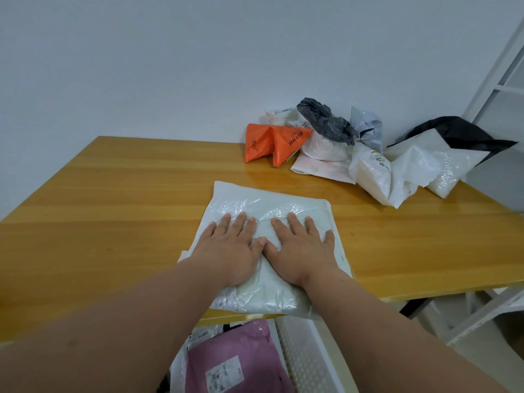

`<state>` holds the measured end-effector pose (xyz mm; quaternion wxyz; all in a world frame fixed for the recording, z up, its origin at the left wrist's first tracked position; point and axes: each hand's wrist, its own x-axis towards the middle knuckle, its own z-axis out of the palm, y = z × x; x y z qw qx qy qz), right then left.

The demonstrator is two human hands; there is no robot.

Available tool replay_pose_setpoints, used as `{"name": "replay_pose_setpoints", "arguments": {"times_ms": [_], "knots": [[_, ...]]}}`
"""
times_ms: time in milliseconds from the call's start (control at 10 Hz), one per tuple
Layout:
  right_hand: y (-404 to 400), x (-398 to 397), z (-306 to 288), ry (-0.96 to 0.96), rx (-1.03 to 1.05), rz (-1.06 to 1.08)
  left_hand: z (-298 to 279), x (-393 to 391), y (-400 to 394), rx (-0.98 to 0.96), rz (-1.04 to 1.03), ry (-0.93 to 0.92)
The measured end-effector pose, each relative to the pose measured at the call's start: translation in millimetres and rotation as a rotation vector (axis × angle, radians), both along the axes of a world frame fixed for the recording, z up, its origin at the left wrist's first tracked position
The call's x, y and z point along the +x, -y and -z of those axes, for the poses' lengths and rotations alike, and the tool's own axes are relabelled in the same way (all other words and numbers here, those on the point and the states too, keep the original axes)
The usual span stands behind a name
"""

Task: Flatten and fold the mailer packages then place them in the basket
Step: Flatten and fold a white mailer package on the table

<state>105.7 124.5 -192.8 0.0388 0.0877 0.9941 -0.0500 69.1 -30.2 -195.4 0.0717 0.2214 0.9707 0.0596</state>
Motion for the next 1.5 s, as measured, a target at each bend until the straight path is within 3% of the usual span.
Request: {"name": "replay_pose_setpoints", "arguments": {"times_ms": [200,400,600,1500], "knots": [[-5.3,-2.0,-22.7,0.072,-0.125,-0.025,-2.8,-7.4,7.4,-0.06,-0.021,0.047],[4.5,18.2,-24.2,0.119,-0.072,0.005,-15.3,-1.6,17.3,-0.056,-0.145,-0.025],[15.0,34.5,-12.2,0.109,-0.023,-0.056,-9.7,23.8,22.7,0.02,-0.076,0.07],[19.7,28.1,-14.9,0.078,-0.021,-0.033,-10.4,23.9,22.9,-0.011,-0.084,0.044]]}}
